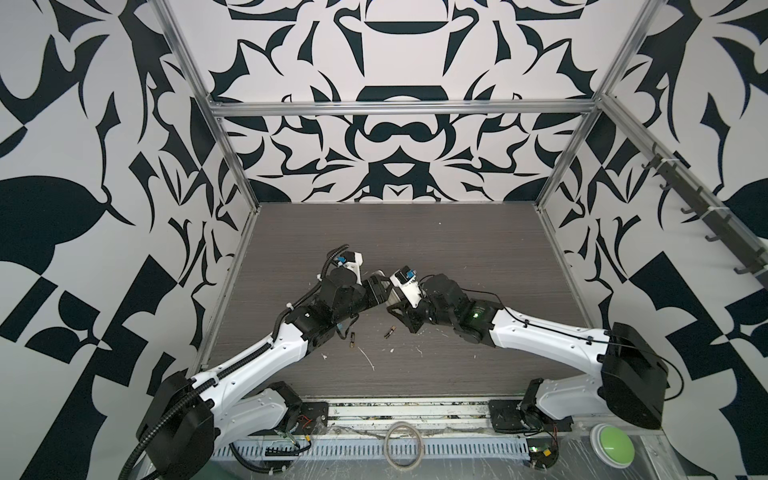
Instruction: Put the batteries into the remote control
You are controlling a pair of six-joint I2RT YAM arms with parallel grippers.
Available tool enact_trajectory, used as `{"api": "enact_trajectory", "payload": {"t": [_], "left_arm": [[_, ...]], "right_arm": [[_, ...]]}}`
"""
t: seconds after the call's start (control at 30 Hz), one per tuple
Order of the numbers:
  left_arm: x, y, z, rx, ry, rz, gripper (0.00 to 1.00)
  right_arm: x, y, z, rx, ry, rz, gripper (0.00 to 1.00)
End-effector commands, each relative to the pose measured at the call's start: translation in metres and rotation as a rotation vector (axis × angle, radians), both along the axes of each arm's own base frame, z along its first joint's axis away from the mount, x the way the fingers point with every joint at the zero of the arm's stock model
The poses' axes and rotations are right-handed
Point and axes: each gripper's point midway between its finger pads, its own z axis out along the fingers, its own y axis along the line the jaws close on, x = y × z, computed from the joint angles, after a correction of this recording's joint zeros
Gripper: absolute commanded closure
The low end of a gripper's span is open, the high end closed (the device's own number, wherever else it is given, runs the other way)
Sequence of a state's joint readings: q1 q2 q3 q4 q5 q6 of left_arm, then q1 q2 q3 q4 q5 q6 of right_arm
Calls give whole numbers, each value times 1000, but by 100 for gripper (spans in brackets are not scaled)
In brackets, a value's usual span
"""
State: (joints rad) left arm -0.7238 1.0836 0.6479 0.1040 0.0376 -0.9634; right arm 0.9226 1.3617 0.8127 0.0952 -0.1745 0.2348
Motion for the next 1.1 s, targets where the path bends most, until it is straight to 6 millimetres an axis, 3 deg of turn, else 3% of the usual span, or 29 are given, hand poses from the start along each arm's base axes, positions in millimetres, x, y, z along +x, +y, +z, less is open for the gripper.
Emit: {"api": "enact_trajectory", "payload": {"t": [0.0,0.27,0.5,0.57,0.9,1.07], "left_arm": [[-4,2,7,-32,-33,-9,33],[-5,1,16,-26,-70,-29,10],[-11,0,31,-19,-107,-68,5],[-14,-2,37,-22,-136,-101,0],[-49,-20,90,-140,-351,-336,1],[-66,-24,107,-194,-423,-422,1]], "right_arm": [[1,4,24,88,-62,9,100],[4,-5,22,182,34,5,100],[7,-24,40,404,166,28,100],[1,-26,48,455,184,63,100],[-32,-37,89,578,109,192,100],[-50,-41,107,641,69,277,100]]}}
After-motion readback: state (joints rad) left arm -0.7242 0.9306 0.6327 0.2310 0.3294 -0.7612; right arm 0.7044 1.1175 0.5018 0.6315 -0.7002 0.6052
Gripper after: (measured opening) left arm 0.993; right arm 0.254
